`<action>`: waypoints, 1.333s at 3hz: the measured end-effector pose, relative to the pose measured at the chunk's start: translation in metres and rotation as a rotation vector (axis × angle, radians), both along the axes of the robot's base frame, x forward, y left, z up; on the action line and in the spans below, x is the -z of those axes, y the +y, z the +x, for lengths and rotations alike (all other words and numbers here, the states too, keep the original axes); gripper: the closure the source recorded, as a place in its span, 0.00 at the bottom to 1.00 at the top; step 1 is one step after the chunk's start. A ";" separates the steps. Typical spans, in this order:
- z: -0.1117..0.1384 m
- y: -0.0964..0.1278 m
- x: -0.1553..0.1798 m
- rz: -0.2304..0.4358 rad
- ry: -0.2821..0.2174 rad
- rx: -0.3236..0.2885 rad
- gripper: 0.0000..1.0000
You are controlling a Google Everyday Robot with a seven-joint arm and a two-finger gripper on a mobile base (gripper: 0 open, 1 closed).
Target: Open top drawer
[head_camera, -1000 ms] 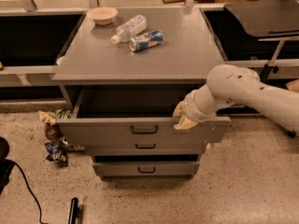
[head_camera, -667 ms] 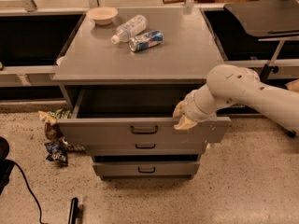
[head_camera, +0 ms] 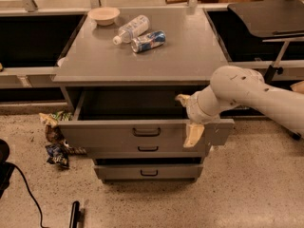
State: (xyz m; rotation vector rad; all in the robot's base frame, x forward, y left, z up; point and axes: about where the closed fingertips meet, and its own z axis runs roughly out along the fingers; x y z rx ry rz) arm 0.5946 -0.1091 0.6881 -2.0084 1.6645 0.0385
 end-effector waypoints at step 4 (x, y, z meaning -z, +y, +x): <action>-0.017 0.020 0.035 -0.017 0.278 -0.134 0.19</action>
Offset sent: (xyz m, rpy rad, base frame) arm -0.0023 0.0169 -0.0419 0.0322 0.2554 0.1399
